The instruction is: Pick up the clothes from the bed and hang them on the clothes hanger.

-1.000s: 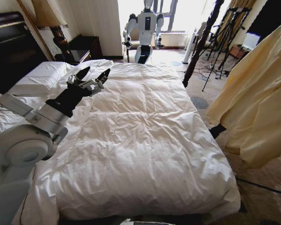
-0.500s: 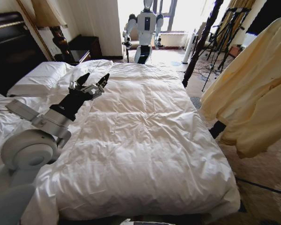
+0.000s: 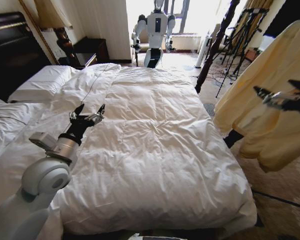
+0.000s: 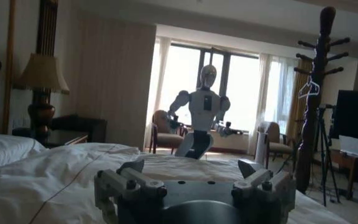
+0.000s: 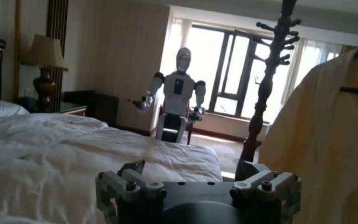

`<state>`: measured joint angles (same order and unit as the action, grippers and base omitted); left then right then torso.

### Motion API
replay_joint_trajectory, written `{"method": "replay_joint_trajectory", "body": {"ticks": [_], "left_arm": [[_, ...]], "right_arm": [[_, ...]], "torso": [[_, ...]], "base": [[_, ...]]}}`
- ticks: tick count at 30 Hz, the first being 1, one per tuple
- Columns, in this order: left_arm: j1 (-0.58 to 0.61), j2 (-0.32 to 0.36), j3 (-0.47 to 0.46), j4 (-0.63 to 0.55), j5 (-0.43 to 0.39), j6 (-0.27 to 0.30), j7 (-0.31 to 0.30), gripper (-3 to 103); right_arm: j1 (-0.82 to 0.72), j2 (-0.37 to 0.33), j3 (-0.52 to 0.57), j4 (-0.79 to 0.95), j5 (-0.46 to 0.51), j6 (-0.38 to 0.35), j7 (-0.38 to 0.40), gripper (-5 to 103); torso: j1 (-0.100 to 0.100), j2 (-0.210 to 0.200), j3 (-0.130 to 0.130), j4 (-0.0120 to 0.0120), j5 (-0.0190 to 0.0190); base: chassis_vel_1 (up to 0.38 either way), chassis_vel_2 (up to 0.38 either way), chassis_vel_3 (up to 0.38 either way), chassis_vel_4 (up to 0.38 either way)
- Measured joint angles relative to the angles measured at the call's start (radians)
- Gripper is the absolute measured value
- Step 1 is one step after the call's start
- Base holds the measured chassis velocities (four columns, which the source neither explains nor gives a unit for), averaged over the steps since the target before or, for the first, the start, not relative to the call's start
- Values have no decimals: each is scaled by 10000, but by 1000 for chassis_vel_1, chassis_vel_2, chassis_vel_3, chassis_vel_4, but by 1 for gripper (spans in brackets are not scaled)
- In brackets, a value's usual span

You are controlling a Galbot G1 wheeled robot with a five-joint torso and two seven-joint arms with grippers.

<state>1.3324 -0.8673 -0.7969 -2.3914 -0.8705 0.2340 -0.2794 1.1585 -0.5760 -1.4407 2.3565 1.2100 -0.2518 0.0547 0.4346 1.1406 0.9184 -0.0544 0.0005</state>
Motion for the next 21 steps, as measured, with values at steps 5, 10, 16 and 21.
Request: {"method": "replay_joint_trajectory", "body": {"ticks": [5, 10, 16, 21], "left_arm": [[326, -116, 22, 80, 401, -207, 207, 100], [550, -420, 415, 462, 1178, -597, 587, 100], [520, -1101, 1257, 1463, 2249, -1272, 895, 100], [110, -1255, 1574, 2343, 2322, -1532, 1096, 100]], "right_arm": [[1106, -891, -2406, -594, -1879, 665, -327, 100], [2393, -1801, -5081, -1384, -4216, 1464, -393, 100], [4974, -2479, -8916, -2201, -6544, 2103, 617, 100], [7075, -3012, -11060, -3156, -7241, 2402, 914, 100]], "torso": [[-1, 0, 0, 0, -14], [1, 0, 0, -4, -8], [-1, 0, 0, 4, -19], [3, -1, 3, 6, -11]], "base": [[0, 0, 0, 0], [0, 0, 0, 0], [0, 0, 0, 0], [0, 0, 0, 0]]}}
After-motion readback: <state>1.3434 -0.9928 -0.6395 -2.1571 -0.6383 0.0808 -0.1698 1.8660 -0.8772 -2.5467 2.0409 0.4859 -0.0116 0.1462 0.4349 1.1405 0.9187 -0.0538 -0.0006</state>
